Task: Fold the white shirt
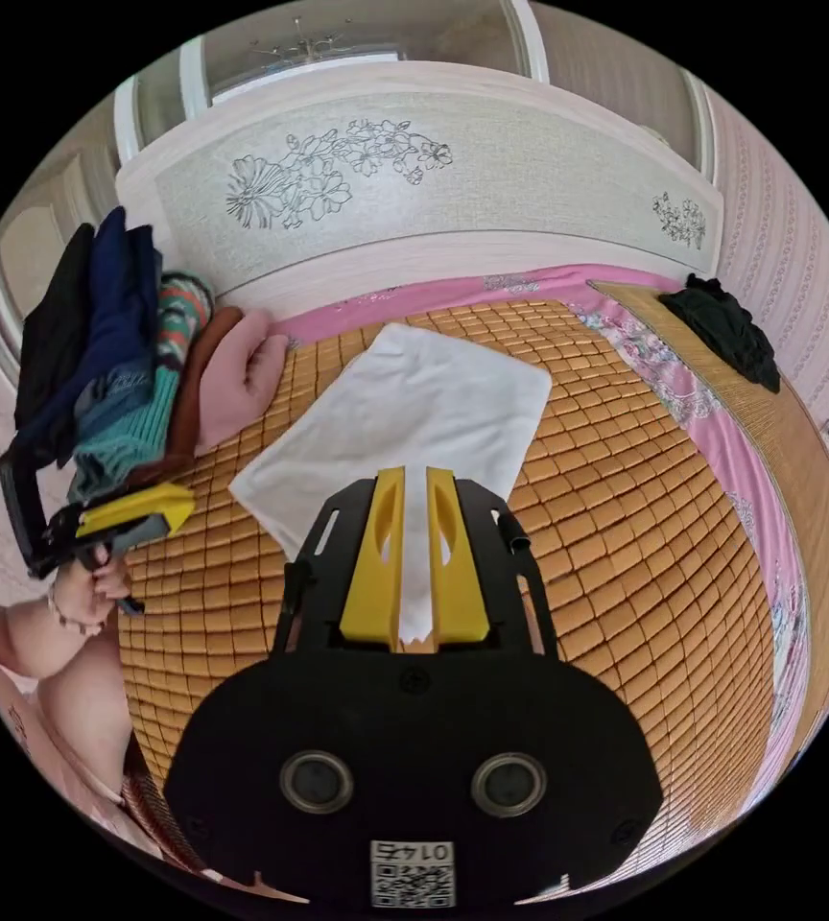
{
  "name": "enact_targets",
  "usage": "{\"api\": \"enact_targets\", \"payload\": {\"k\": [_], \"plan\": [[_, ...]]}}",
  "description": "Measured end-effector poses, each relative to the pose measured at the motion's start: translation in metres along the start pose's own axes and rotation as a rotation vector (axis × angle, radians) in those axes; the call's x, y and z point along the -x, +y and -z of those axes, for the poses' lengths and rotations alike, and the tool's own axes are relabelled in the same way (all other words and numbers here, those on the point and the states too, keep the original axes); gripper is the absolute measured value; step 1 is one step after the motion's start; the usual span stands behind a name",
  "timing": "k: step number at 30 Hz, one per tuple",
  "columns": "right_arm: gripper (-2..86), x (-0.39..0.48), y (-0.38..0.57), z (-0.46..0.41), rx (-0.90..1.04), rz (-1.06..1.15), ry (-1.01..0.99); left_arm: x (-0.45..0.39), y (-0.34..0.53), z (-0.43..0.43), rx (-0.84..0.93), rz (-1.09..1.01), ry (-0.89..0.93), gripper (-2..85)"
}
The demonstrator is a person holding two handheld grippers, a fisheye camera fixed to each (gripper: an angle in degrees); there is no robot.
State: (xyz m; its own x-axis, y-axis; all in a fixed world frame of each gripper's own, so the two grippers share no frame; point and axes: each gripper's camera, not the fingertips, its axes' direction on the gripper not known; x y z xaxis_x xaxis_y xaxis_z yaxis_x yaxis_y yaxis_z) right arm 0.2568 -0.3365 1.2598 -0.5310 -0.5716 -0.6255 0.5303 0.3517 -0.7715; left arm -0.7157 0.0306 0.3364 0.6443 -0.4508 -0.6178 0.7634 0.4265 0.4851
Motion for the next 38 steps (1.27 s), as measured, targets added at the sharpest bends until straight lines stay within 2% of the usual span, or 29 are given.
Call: {"api": "enact_targets", "payload": {"k": [3, 5, 6, 7, 10, 13, 16, 18, 21, 24, 26, 31, 38], "plan": [[3.8, 0.029, 0.026, -0.002, 0.074, 0.096, 0.021, -0.019, -0.015, -0.043, 0.053, -0.103, -0.029, 3.1], [2.7, 0.049, 0.031, -0.015, 0.167, 0.133, 0.008, -0.026, -0.024, -0.08, 0.17, -0.186, -0.093, 3.3], [2.1, 0.053, 0.033, -0.019, 0.203, 0.141, 0.015, -0.026, -0.023, -0.091, 0.205, -0.2, -0.13, 2.7], [1.4, 0.058, 0.039, -0.018, 0.199, 0.136, 0.048, -0.021, -0.016, -0.118, 0.326, -0.216, -0.184, 1.6], [2.1, 0.06, 0.052, 0.018, 0.2, 0.071, 0.042, -0.008, 0.001, -0.126, 0.362, -0.18, -0.173, 0.4], [5.0, 0.077, 0.103, 0.098, 0.022, 0.006, -0.036, -0.016, 0.025, -0.09, 0.281, -0.161, -0.093, -0.1], [5.6, 0.112, 0.206, 0.177, -0.088, -0.042, 0.024, -0.057, 0.074, -0.037, 0.166, -0.218, 0.038, -0.5], [6.1, 0.132, 0.285, 0.217, -0.099, -0.136, 0.134, -0.091, 0.111, -0.013, 0.132, -0.259, 0.134, -0.5], [7.9, 0.155, 0.421, 0.289, -0.072, -0.389, 0.274, -0.163, 0.181, 0.01, 0.13, -0.341, 0.343, 0.2], [8.6, 0.179, 0.549, 0.369, -0.082, -0.69, 0.514, -0.251, 0.248, 0.014, 0.209, -0.49, 0.538, 1.9], [8.9, 0.202, 0.638, 0.424, -0.128, -0.919, 0.751, -0.325, 0.295, 0.009, 0.299, -0.661, 0.642, 3.8], [12.2, 0.225, 0.764, 0.492, -0.235, -1.267, 0.933, -0.449, 0.368, 0.003, 0.382, -0.872, 0.79, 4.7], [12.3, 0.215, 0.856, 0.556, -0.312, -1.432, 1.098, -0.617, 0.483, -0.039, 0.561, -1.083, 0.868, 5.3]]}}
